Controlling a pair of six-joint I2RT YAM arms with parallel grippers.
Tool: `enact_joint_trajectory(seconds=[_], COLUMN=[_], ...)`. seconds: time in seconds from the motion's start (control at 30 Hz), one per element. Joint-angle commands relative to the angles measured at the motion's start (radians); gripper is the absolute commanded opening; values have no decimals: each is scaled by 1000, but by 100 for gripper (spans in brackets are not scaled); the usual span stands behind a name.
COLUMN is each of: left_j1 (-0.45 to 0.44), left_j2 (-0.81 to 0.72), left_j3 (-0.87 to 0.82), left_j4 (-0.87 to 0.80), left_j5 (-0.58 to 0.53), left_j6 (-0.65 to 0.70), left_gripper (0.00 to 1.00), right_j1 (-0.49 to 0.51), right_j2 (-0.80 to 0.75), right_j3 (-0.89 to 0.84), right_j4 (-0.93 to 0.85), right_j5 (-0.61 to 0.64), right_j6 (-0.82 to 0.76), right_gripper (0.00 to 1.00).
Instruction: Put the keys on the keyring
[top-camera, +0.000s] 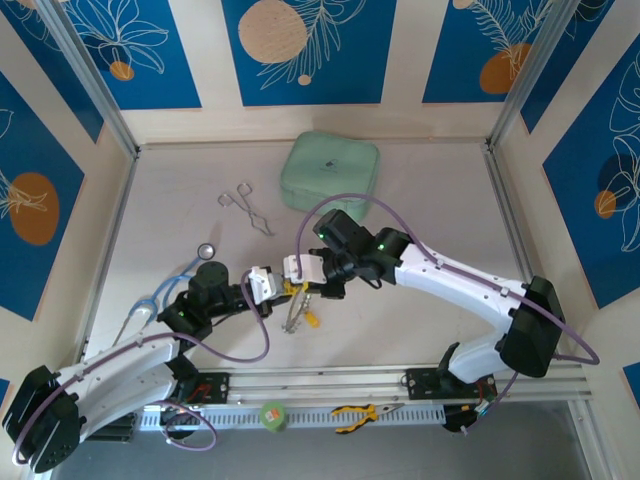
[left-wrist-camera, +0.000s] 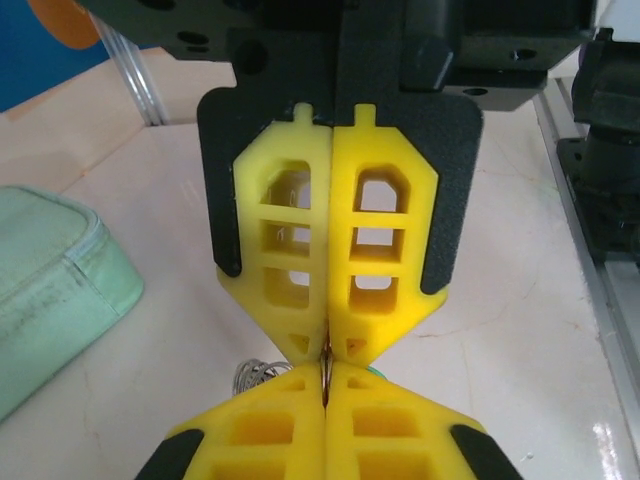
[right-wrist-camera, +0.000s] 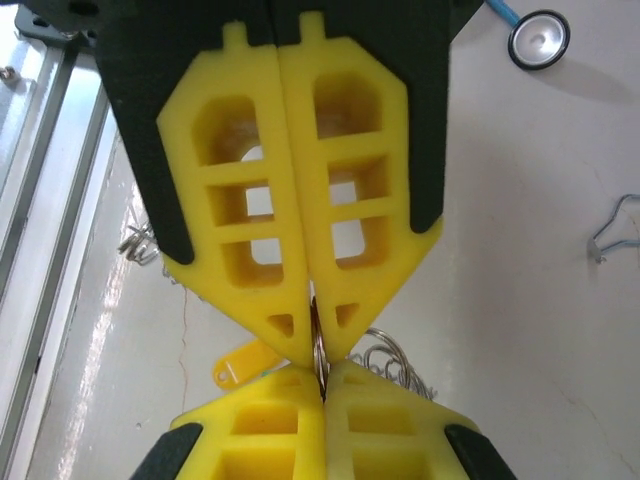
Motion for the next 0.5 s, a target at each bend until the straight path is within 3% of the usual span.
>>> enact_joint_trajectory(seconds=[0.0,0.17,0.33,0.47], left_j1=[-7,-6,-6,-6], left_j2=[-1,-6,41,75], left_j3=[24,-13,-82,-94], left_j4=[-6,110,352,411], left_j5=[11,3,-5,-4], left_j6=[7,-48,-174,-203], left_gripper=[0,0,0,0], right_j1=[-27,-142,-185,-186], right_j2=[-79,-170,-176,-172], right_j3=[-43,-206,-328,-381], right_j4=[104,301,451,558], right_j5=[-126,-286,-355,-380], right_j6=[66,206,288,330], right_gripper=[2,37,42,42])
